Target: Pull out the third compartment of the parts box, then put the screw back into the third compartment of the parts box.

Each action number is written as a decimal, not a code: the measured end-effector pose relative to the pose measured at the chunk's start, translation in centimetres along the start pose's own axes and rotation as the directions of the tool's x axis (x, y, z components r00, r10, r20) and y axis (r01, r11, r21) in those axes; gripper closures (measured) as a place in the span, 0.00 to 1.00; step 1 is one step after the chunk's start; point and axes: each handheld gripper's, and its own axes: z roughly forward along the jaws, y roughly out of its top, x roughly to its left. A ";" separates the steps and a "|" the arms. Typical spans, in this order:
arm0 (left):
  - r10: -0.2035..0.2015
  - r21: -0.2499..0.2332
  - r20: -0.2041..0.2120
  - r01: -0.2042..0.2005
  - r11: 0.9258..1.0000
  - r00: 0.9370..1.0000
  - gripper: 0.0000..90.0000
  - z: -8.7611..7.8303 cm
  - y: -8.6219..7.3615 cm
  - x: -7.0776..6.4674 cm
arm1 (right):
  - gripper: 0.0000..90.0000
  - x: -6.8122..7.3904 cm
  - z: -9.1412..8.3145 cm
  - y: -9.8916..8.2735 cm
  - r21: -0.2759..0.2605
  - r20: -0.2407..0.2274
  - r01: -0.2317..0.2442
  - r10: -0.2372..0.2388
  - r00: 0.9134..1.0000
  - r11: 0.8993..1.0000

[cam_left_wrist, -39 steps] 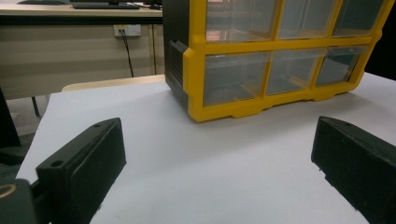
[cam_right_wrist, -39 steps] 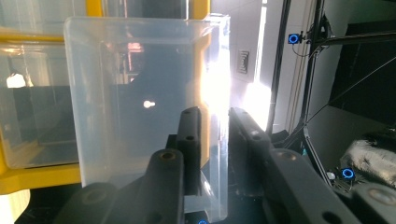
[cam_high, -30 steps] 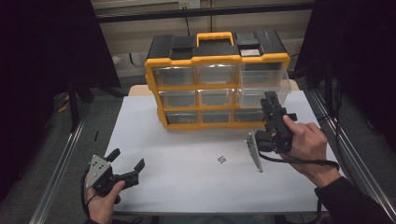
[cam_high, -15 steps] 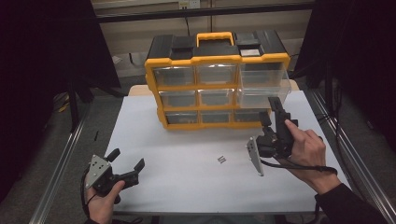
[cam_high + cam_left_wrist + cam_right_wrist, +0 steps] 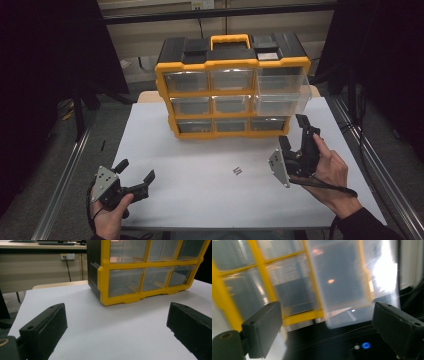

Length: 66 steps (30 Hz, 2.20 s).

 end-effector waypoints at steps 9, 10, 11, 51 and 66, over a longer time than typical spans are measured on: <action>0.007 0.001 0.007 -0.007 1.000 1.000 0.03 0.0 0.0 -0.1 | 0.04 1.6 0.0 -1.9 0.065 -0.159 -0.138 0.147 0.976 0.988; 0.005 -0.001 0.012 -0.005 1.000 1.000 0.03 0.0 0.0 -0.2 | 0.04 1.6 0.0 -2.1 0.071 -0.177 -0.159 0.170 0.970 0.985; 0.010 -0.002 0.010 -0.010 1.000 1.000 0.03 0.1 0.0 -0.2 | 0.04 1.7 0.0 -2.3 0.083 -0.197 -0.186 0.199 0.960 0.979; -0.002 0.025 0.013 0.002 1.000 1.000 0.02 -0.2 -0.2 -0.2 | 0.06 3.9 0.4 -9.2 0.474 -0.535 -0.710 0.811 0.237 0.520; 0.001 0.022 0.017 -0.001 1.000 1.000 0.02 -0.1 -0.1 -0.1 | 0.07 4.1 2.5 -6.9 0.486 -0.611 -0.634 0.752 0.245 0.602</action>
